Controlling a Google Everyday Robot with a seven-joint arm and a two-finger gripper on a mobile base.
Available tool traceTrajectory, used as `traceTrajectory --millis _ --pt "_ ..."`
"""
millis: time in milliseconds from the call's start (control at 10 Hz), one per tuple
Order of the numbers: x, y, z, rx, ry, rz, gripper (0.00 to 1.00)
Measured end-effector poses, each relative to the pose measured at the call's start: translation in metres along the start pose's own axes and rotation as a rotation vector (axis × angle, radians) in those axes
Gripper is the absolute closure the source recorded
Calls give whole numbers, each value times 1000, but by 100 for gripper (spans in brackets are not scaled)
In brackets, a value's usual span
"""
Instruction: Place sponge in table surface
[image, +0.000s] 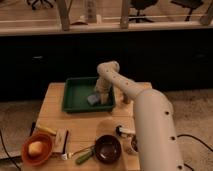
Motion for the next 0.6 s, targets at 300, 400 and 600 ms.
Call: traceTrajectory --millis 300,400,600 --pt "1 -1 1 4 -10 2 81" --pt "1 -1 1 4 -14 3 89" --pt "2 -1 1 2 -21 1 100"
